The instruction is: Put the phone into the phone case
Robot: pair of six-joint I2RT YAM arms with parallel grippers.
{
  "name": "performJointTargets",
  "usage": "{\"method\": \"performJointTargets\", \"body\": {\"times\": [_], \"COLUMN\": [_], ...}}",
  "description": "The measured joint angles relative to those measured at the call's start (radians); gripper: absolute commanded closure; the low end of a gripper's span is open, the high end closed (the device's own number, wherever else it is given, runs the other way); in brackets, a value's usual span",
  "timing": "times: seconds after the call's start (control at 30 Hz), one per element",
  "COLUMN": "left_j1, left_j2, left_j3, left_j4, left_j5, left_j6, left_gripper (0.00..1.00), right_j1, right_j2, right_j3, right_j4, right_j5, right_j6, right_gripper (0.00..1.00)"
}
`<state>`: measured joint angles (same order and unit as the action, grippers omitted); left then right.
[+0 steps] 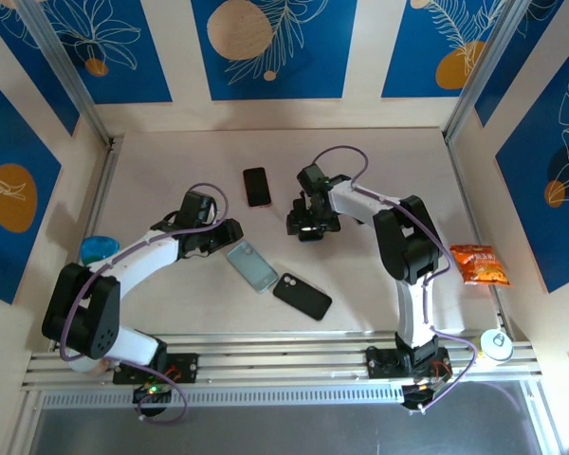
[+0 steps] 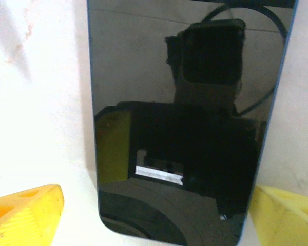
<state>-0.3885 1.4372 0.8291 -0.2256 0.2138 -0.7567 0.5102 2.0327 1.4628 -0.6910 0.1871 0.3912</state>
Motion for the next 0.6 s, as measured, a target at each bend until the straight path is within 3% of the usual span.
{"method": "performJointTargets", "body": {"times": [0.6], "left_j1": [0.000], "left_j2": [0.019], "left_j3": [0.017], "left_j4": [-0.004], "left_j5": [-0.017], "left_j6": [0.011], "left_gripper": [0.49], "right_j1": [0.008], "right_j2": [0.159], "right_j3": [0.220], "right_j4": [-0.099], "right_j5": [0.133], "right_j6": [-0.018], "right_gripper": [0.15]}}
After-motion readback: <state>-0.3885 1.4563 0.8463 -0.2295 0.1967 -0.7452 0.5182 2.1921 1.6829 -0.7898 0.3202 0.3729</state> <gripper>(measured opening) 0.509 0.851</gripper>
